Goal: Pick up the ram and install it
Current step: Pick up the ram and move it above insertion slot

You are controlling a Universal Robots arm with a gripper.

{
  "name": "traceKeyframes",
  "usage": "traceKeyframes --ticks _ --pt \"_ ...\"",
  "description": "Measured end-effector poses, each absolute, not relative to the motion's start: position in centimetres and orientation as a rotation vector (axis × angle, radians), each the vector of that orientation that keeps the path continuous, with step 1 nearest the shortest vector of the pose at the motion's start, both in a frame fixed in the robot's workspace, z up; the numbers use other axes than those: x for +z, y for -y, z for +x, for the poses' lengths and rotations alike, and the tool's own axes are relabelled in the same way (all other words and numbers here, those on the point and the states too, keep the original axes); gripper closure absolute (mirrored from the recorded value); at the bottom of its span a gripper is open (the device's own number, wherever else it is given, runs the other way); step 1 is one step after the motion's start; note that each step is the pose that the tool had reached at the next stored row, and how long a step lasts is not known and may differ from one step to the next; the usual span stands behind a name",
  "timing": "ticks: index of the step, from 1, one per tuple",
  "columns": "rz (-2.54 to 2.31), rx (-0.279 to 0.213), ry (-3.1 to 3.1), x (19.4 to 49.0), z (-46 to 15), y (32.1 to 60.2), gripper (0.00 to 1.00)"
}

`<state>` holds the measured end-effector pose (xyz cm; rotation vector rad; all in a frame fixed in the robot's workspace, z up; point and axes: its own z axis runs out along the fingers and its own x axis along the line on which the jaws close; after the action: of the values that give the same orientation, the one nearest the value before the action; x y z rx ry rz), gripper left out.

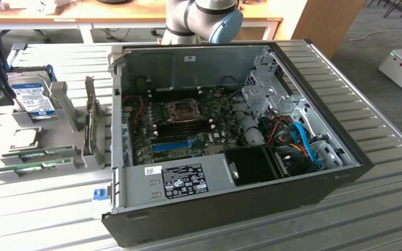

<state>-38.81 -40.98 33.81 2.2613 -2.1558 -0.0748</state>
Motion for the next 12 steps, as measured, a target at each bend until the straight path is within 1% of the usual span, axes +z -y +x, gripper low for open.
traceKeyframes --ticks 12 --pt "2.261 -0.075 2.156 31.6 -38.8 41.0 0.76"
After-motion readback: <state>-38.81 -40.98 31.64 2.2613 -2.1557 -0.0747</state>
